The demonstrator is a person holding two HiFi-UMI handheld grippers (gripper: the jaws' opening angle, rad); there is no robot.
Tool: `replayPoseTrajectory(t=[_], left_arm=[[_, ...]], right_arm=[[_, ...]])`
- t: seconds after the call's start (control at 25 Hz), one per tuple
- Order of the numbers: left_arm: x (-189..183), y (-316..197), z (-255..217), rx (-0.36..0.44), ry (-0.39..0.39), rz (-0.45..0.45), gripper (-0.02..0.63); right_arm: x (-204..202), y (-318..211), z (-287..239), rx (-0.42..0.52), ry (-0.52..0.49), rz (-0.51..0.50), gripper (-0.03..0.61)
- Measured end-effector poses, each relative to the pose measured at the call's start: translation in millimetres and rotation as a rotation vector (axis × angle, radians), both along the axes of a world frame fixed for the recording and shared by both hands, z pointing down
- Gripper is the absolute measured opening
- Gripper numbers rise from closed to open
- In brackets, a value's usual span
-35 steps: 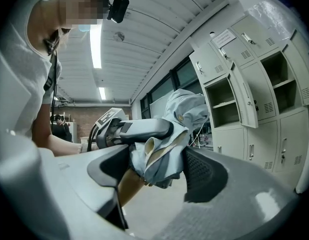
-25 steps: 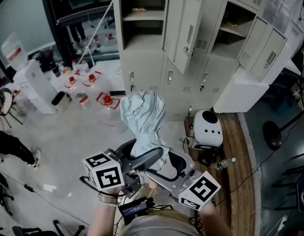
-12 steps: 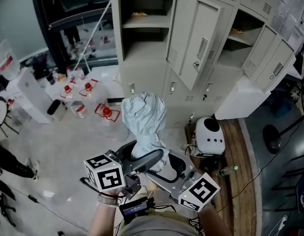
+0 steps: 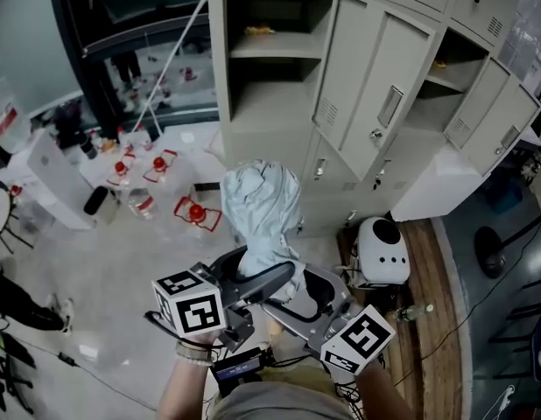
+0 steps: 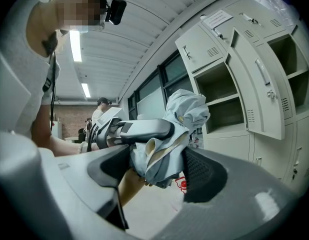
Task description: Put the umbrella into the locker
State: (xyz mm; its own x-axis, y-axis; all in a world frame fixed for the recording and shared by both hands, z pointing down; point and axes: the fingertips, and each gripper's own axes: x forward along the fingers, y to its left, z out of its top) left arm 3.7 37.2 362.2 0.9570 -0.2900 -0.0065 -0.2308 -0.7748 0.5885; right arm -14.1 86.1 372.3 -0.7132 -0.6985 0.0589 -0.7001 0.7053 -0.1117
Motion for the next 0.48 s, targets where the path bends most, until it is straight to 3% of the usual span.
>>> replayPoseTrajectory(t=[0.48], left_arm=[[-10.8,-30.2,-1.9,0.006,0.005,-0.009,0.333]], right_arm=[[-10.7,-29.8,-2.1,0.006,-0.001,-0.012,0.321]])
